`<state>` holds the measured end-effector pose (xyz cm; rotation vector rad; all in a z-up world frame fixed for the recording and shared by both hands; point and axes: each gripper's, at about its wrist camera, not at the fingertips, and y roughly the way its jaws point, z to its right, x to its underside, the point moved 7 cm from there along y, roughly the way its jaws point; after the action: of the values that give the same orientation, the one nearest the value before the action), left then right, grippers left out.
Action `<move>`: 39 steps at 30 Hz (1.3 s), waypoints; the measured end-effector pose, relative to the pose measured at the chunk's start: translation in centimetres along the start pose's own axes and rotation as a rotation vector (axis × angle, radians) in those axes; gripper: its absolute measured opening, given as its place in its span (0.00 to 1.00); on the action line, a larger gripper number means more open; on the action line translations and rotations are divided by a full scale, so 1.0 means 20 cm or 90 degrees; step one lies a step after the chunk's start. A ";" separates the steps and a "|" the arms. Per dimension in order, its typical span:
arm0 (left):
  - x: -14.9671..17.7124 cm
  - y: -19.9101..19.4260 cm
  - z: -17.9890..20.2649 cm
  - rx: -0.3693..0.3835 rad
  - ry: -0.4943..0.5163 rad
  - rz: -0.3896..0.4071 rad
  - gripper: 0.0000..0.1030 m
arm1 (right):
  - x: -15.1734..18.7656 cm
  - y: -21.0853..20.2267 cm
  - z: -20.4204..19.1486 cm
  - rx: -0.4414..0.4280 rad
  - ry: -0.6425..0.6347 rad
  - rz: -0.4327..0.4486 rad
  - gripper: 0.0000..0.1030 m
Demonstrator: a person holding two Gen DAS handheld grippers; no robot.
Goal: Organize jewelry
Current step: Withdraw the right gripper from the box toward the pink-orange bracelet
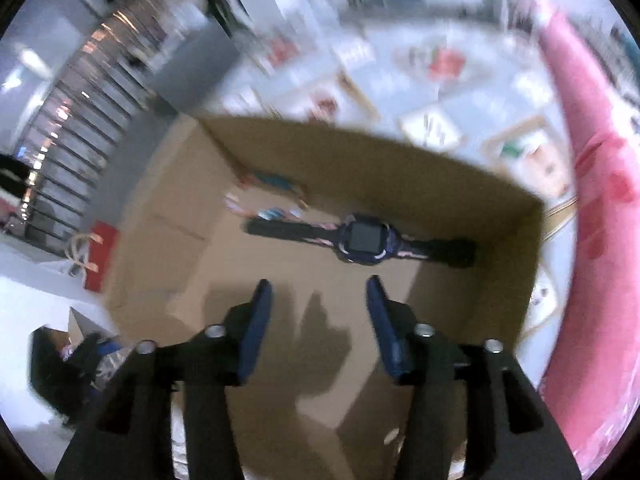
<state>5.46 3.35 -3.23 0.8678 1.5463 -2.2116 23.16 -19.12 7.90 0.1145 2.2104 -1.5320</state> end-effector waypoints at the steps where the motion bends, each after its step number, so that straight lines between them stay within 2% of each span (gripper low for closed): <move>1: 0.01 0.02 0.00 -0.004 0.002 -0.005 0.87 | 0.07 -0.10 -0.03 -0.003 -0.013 0.035 0.58; 2: 0.03 0.04 0.00 -0.006 0.005 -0.008 0.87 | 0.15 -0.22 -0.07 -0.007 -0.034 0.081 0.61; 4: 0.05 0.06 0.01 -0.012 0.014 -0.015 0.87 | 0.34 -0.25 -0.21 -0.007 -0.058 0.129 0.72; 7: 0.07 0.10 0.01 -0.023 0.034 -0.023 0.87 | 0.66 -0.31 -0.29 -0.021 -0.077 0.180 0.80; 9: 0.07 0.11 0.01 -0.033 0.040 -0.028 0.87 | 0.81 -0.23 -0.31 -0.030 -0.053 0.188 0.82; 13: 0.04 0.15 -0.03 -0.051 0.028 -0.035 0.87 | 1.09 -0.01 -0.30 0.014 0.021 0.147 0.82; 15: 0.02 0.16 -0.06 -0.062 0.020 -0.032 0.87 | 1.15 0.13 -0.29 0.031 0.053 0.135 0.82; 18: -0.02 0.18 -0.12 -0.087 -0.001 -0.027 0.87 | 1.22 0.20 -0.32 0.057 0.075 0.127 0.82; 25: -0.04 0.25 -0.28 -0.154 -0.070 -0.046 0.87 | 1.21 0.32 -0.34 0.166 0.051 0.140 0.83; 29: -0.03 0.28 -0.28 -0.205 -0.031 -0.059 0.87 | 1.23 0.37 -0.36 0.227 0.013 0.147 0.87; 30: -0.03 0.29 -0.28 -0.216 -0.019 -0.063 0.90 | 1.23 0.38 -0.37 0.236 0.008 0.149 0.93; 31: -0.03 0.29 -0.27 -0.226 -0.007 -0.057 0.92 | 1.23 0.38 -0.37 0.238 0.007 0.152 0.94; 39: -0.03 0.29 -0.28 -0.232 -0.019 -0.058 0.93 | 1.22 0.39 -0.39 0.251 -0.002 0.182 0.94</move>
<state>10.88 6.37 -8.53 0.6608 1.9266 -1.8985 1.36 -13.49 -6.58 0.5239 1.7699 -1.7709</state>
